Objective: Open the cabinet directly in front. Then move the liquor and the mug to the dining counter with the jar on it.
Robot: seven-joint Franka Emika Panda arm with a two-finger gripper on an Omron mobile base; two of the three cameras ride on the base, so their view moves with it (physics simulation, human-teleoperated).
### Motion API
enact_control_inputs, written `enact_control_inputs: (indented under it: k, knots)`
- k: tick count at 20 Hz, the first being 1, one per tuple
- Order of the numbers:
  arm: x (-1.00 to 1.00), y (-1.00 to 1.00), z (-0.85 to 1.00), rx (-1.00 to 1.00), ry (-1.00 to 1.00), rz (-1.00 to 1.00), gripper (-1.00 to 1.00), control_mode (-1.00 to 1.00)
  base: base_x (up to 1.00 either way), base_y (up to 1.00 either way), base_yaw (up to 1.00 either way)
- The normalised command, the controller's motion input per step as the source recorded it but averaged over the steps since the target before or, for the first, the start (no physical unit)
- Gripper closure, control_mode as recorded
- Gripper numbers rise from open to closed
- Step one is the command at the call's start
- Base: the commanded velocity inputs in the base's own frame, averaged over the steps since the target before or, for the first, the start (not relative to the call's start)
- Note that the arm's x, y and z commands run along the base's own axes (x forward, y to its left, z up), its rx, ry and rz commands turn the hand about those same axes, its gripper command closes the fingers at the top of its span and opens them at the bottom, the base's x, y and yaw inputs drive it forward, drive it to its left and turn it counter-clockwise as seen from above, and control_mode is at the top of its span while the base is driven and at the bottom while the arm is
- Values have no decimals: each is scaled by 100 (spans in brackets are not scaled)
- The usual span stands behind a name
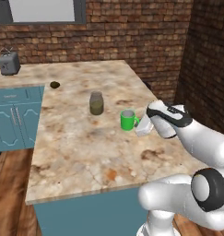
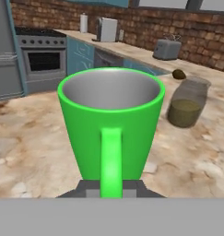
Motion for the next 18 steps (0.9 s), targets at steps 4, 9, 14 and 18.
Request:
enact_control_inputs:
  k: [4, 9, 14, 18]
  knots:
    - [55, 1, -39, 0, 0, 0, 100, -100, 0, 0, 0]
    - [55, 0, -34, 0, 0, 0, 100, -100, 0, 0, 0]
    - [57, 3, -33, 0, 0, 0, 100, -100, 0, 0, 0]
    - [56, 6, -35, 0, 0, 0, 100, -100, 0, 0, 0]
